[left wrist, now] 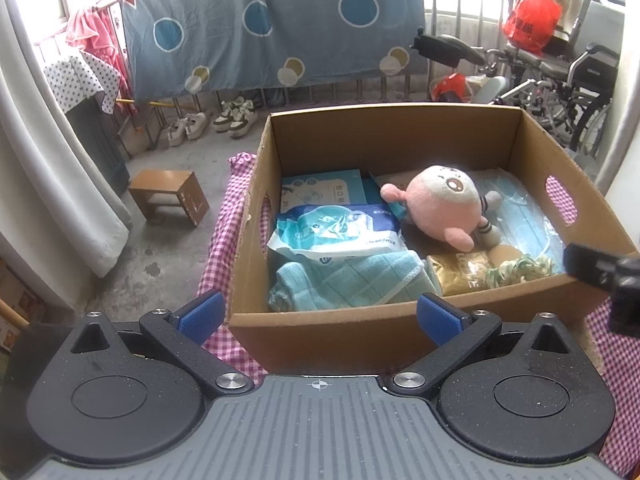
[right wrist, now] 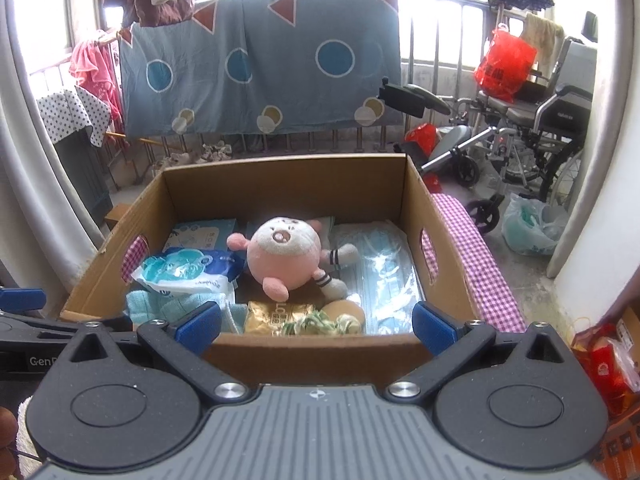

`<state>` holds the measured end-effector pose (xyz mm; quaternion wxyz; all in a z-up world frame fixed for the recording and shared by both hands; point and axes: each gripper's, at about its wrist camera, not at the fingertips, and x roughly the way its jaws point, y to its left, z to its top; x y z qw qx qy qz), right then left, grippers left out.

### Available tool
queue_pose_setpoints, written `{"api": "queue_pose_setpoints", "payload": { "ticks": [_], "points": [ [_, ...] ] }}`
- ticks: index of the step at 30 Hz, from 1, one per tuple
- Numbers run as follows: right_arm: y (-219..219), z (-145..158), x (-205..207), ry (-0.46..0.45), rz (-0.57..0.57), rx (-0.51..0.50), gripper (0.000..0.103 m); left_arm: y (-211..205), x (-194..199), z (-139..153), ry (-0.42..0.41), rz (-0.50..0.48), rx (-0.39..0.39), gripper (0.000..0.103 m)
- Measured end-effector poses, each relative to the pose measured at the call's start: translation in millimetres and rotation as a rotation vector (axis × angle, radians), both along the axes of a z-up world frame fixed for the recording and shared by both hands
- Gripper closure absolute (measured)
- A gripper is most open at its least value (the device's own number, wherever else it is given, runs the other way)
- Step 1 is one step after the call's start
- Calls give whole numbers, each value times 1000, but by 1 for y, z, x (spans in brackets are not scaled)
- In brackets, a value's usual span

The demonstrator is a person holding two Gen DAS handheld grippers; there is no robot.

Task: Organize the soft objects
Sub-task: 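Push the plush toy down into the box with the right gripper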

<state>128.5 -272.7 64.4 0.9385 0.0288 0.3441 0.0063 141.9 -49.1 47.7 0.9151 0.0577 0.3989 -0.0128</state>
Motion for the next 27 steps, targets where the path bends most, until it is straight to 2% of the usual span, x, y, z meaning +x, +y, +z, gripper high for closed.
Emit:
{"api": "queue_pose_setpoints", "payload": {
  "ticks": [4, 7, 9, 11, 12, 17, 21, 24, 27],
  "points": [
    [-16, 21, 13, -45, 71, 43, 0, 17, 7, 4, -20, 9, -6, 0],
    [-31, 28, 46, 30, 185, 170, 0, 28, 12, 5, -35, 18, -7, 0],
    [-37, 20, 79, 145, 249, 254, 8, 34, 16, 3, -33, 19, -12, 0],
    [-34, 4, 113, 271, 281, 264, 33, 37, 19, 1, -29, 13, -14, 0],
    [-32, -6, 129, 336, 285, 246, 36, 38, 21, -1, -26, 8, -14, 1],
    [-15, -58, 181, 609, 312, 238, 38, 41, 30, -9, -10, -16, -16, 0],
    [5, -87, 195, 733, 345, 162, 33, 46, 35, -13, 0, -11, -30, 0],
    [11, -95, 201, 773, 329, 139, 32, 48, 36, -15, 4, -11, -43, 0],
    [13, -92, 201, 762, 341, 176, 31, 48, 35, -15, 5, -12, -47, 0]
  ]
}}
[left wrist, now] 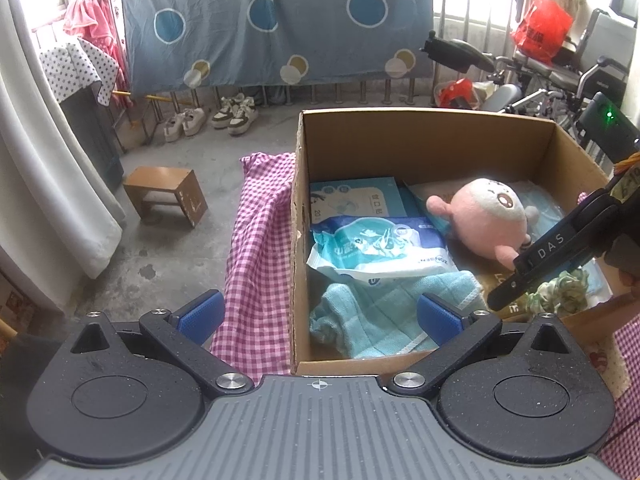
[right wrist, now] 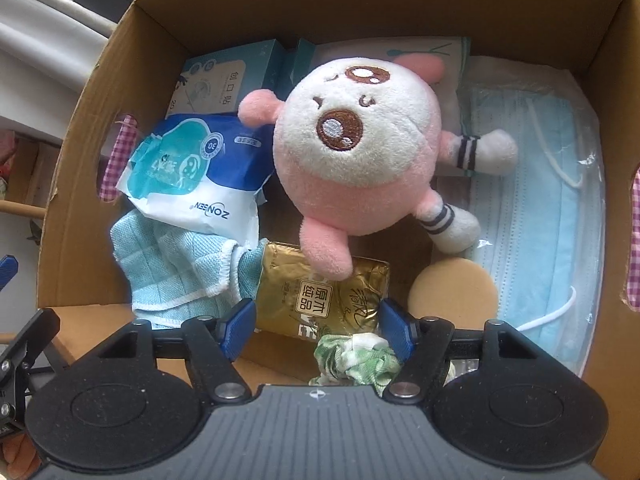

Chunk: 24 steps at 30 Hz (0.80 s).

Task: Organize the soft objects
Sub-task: 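Push the plush toy down into the box with the right gripper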

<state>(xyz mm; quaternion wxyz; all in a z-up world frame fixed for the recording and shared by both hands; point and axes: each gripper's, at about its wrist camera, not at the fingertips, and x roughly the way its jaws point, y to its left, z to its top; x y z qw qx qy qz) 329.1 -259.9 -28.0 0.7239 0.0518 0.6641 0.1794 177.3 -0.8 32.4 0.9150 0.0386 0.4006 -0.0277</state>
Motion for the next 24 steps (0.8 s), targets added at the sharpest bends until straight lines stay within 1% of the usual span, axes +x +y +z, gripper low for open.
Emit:
{"api": "queue_pose_setpoints", "payload": {
  "ticks": [2, 6, 7, 9, 10, 11, 12, 14, 15, 16, 19, 21, 22, 23, 24],
  "points": [
    [0, 0, -2, -10, -6, 18, 32, 0, -1, 0, 2, -2, -1, 0],
    [-6, 11, 1, -49, -17, 8, 33, 2, -2, 1, 0, -3, 2, 0],
    [-8, 18, 2, -74, -27, 20, 33, 3, -2, 1, 2, -2, 3, 0],
    [-15, 39, 3, -149, -50, 22, 29, 4, -1, 1, 3, -1, 2, 0],
    [-18, 48, 5, -192, -61, 11, 20, 4, -1, 1, 3, -1, 2, 0],
    [-20, 56, 7, -234, -64, -4, 5, 4, -1, 2, 2, 0, 1, 0],
    [-20, 62, 10, -274, -64, -25, 0, 4, -1, 2, 0, 0, 1, 0],
    [-16, 68, 21, -354, -63, -74, 0, 5, -2, 3, -1, 2, 1, 0],
    [-13, 67, 27, -392, -46, -91, 0, 5, -2, 3, -1, 3, 1, 0],
    [-7, 63, 33, -401, -18, -107, 0, 5, -1, 3, -1, 4, 2, 0],
    [16, 41, 48, -360, 75, -149, 0, 6, -1, 3, -3, 8, 7, 0],
    [32, 23, 51, -358, 137, -223, 8, 6, 0, 3, -1, 13, 6, 0],
    [40, 14, 47, -368, 158, -278, 11, 7, 0, 2, 1, 14, 5, 0],
    [43, 7, 46, -369, 179, -302, 13, 7, 0, 2, 2, 15, 4, 0],
    [45, 1, 45, -357, 192, -299, 14, 7, 0, 2, 4, 16, 4, 0]
  ]
}}
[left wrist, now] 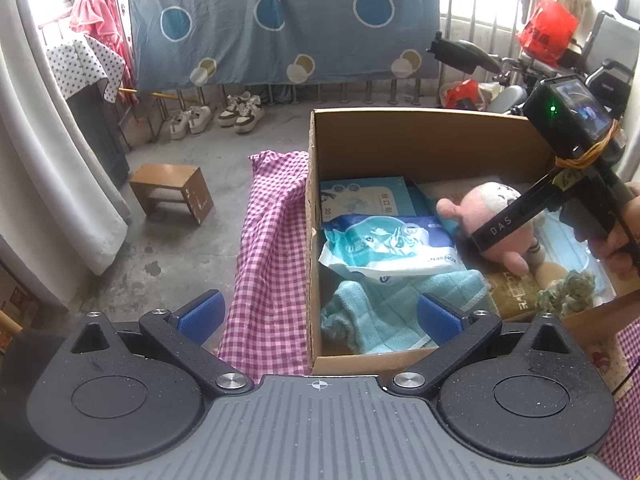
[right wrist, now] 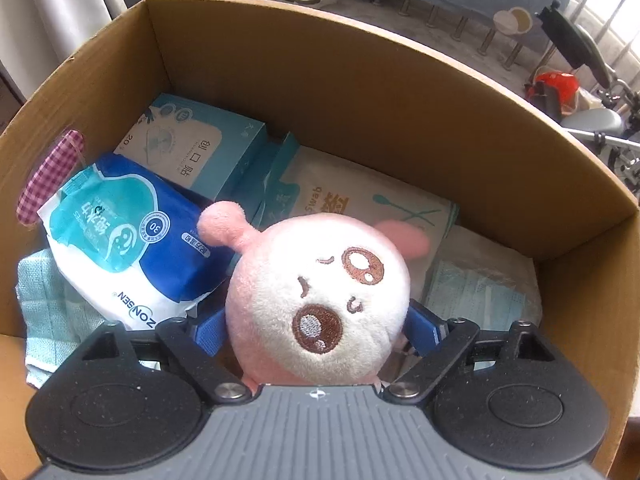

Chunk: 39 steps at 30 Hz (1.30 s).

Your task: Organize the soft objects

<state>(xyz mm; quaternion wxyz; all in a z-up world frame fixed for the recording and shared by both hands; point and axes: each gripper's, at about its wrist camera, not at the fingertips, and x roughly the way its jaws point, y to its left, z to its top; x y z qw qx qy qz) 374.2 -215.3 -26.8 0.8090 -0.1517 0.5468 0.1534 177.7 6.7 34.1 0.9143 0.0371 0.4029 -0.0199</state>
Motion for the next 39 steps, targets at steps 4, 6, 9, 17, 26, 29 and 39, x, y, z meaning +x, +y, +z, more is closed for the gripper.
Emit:
{"api": "queue_pose_setpoints", "payload": {
  "ticks": [4, 6, 9, 17, 26, 29, 39],
  "points": [
    [-3, 4, -4, 28, 7, 40, 15, 0, 1, -1, 4, -3, -3, 0],
    [-5, 8, -6, 70, 8, 65, 15, 0, 1, -2, 4, -3, -3, 0],
    [2, 7, -10, 79, 49, 40, 13, -1, 1, -2, 8, -4, -4, 0],
    [2, 10, -6, 91, 21, 46, 7, -2, -5, 5, -5, 2, -1, 0],
    [-65, 129, -100, -201, -132, 336, 0, -9, -21, 18, -32, -3, -11, 0],
    [-78, 147, -155, -293, -188, 387, 0, -15, -26, 21, -35, -8, -16, 0],
    [-71, 107, -243, -397, -466, 412, 0, -41, -31, 20, -3, -8, -19, 0]
  ]
}}
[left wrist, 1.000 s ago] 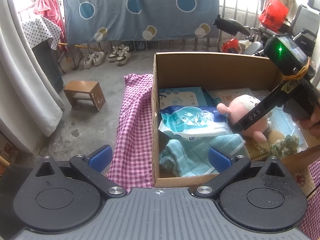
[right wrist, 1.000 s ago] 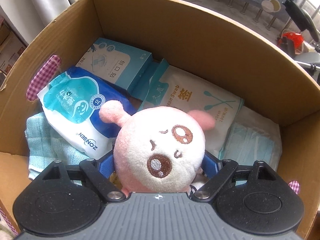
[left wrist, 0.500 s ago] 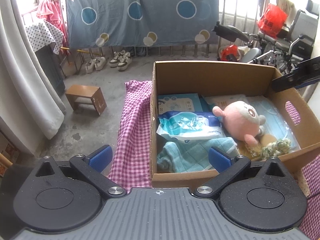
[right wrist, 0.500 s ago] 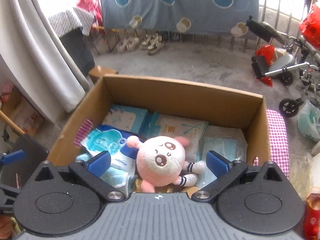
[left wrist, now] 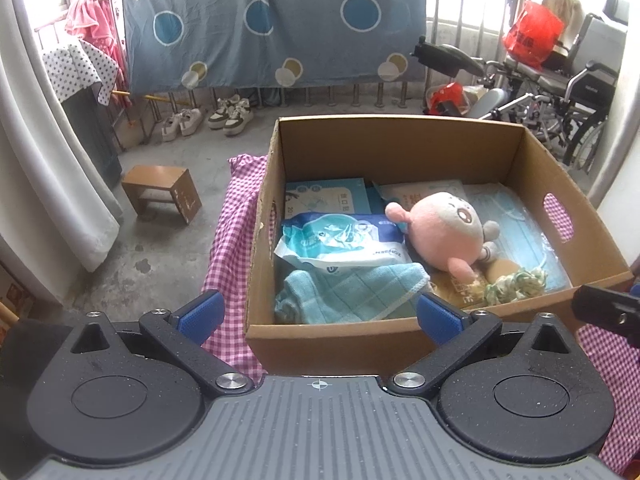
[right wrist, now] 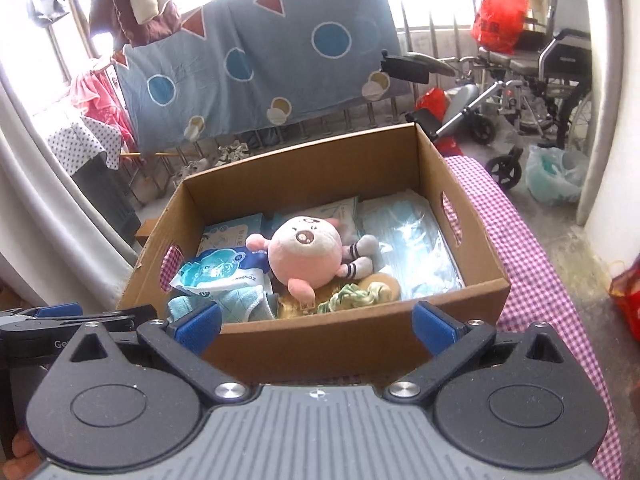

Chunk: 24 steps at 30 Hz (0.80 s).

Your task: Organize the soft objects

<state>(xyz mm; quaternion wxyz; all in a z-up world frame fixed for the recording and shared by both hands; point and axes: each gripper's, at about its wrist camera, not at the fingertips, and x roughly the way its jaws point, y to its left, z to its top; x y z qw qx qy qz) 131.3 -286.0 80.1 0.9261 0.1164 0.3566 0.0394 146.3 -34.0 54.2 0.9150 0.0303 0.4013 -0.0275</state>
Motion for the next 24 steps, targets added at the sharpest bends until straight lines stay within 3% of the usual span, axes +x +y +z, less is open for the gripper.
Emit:
{"api": "queue_pose_setpoints", "payload": {
  "ticks": [3, 6, 12, 24],
  "points": [
    [4, -6, 1, 28, -18, -22, 0, -5, -2, 1, -2, 1, -4, 0],
    [13, -3, -3, 4, -27, -111, 0, -11, -3, 2, -3, 7, -2, 0],
    [21, -5, -3, -22, -1, -168, 0, -18, -5, 2, -6, -2, 15, 0],
    [16, -12, 4, -1, -18, -185, 0, -22, -4, 1, -4, 1, 25, 0]
  ]
}}
